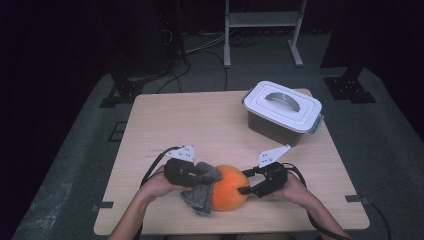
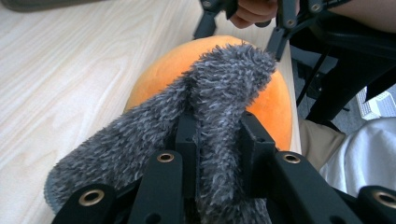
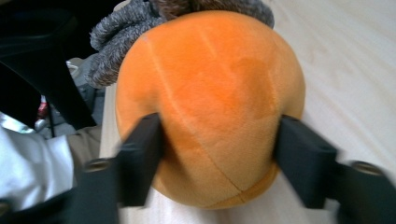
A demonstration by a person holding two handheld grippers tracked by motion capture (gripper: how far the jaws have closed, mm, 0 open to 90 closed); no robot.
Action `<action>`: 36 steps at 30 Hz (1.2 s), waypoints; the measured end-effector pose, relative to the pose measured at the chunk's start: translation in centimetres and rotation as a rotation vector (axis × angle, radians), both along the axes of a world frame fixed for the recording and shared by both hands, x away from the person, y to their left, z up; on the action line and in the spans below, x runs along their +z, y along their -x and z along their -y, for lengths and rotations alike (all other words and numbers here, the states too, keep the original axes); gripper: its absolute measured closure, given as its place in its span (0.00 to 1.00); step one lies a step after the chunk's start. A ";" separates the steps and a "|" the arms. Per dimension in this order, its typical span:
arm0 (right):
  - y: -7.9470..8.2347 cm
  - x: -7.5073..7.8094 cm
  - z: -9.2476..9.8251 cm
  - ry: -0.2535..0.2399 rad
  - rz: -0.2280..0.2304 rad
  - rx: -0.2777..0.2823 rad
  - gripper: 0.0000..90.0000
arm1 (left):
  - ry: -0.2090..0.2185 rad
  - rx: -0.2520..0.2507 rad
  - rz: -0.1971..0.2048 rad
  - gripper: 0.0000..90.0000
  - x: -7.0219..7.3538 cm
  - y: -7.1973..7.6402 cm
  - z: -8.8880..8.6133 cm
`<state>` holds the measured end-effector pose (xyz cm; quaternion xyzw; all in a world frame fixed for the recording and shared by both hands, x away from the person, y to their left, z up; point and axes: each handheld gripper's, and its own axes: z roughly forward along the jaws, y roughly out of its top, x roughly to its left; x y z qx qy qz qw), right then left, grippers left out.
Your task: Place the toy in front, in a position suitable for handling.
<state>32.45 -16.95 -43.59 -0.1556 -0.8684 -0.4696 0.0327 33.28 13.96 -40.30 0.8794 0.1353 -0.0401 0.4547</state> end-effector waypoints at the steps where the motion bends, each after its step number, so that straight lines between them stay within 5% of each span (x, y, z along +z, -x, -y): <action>1: 0.2 0.2 0.0 0.004 0.022 0.003 0.51 | 0.004 0.001 0.002 0.81 0.2 0.0 0.0; 9: 1.1 3.1 -1.0 0.093 0.261 0.008 0.59 | 0.005 0.012 0.068 0.81 2.8 -0.5 0.8; 14: 1.5 4.0 -1.7 0.122 0.315 0.027 0.59 | 0.040 0.002 0.084 0.81 4.1 -0.6 1.3; 17: 1.6 3.7 -2.0 0.143 0.336 0.038 0.59 | 0.025 -0.001 0.083 0.81 3.8 -0.6 1.6; 23: 1.4 2.8 -1.4 0.137 0.304 0.020 0.57 | -0.011 0.017 0.058 0.81 2.0 -0.7 0.9; 30: 0.3 1.9 -0.4 0.054 0.127 -0.050 0.32 | 0.004 0.032 0.018 0.81 0.7 -0.3 -0.6; 36: -0.5 0.6 -0.8 0.013 0.027 -0.054 0.34 | -0.007 0.029 0.019 0.81 0.7 -0.1 -0.7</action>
